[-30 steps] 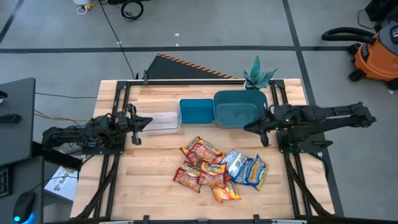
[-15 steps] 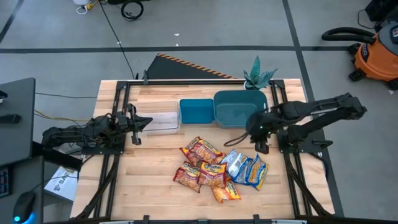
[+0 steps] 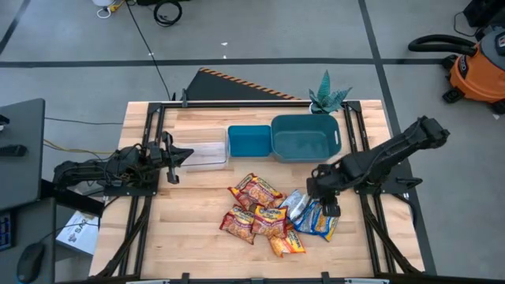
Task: Sort Maruchan noodles
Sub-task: Put the blue bag into the right blue bin
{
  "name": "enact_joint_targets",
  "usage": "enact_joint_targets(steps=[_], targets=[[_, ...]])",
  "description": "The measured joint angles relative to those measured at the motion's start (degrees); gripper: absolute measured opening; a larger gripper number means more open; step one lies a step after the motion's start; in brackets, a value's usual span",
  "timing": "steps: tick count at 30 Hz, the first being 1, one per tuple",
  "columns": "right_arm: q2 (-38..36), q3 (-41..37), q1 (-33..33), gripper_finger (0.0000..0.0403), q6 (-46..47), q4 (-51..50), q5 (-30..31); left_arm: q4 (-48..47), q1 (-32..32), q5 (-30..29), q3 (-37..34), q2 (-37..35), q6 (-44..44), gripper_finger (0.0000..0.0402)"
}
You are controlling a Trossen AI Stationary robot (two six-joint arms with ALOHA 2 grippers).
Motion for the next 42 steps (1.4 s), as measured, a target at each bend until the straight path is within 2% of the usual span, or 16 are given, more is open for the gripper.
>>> enact_joint_targets(steps=[7, 14, 18, 24, 30, 33, 42], targets=[[6.9, 0.0, 2.1, 0.0164, -1.8, -0.8, -2.5, 0.0, 0.0, 0.0, 0.0, 0.0, 0.0, 0.0018], [10.6, 0.0, 2.3, 0.0131, -4.4, -6.8, -3.3, 0.0, 0.0, 0.0, 0.0, 0.0, 0.0, 0.0018], [10.3, 0.0, 2.3, 0.0091, -4.5, -8.3, -3.3, 0.0, 0.0, 0.0, 0.0, 0.0, 0.0, 0.0018], [9.1, 0.0, 1.9, 0.0010, -5.9, -8.8, -4.6, 0.0, 0.0, 0.0, 0.0, 0.0, 0.0, 0.0018], [7.2, 2.2, 0.5, 0.0009, -3.7, -13.7, -5.2, 0.0, 0.0, 0.0, 0.0, 0.0, 0.0, 0.0018], [5.8, 5.2, 0.1, 0.0006, -2.5, -18.1, -1.4, 0.0, 0.0, 0.0, 0.0, 0.0, 0.0, 0.0018], [0.5, 14.2, -1.5, 0.0006, 2.9, -23.3, 19.5, 0.0, 0.0, 0.0, 0.0, 0.0, 0.0, 0.0018]])
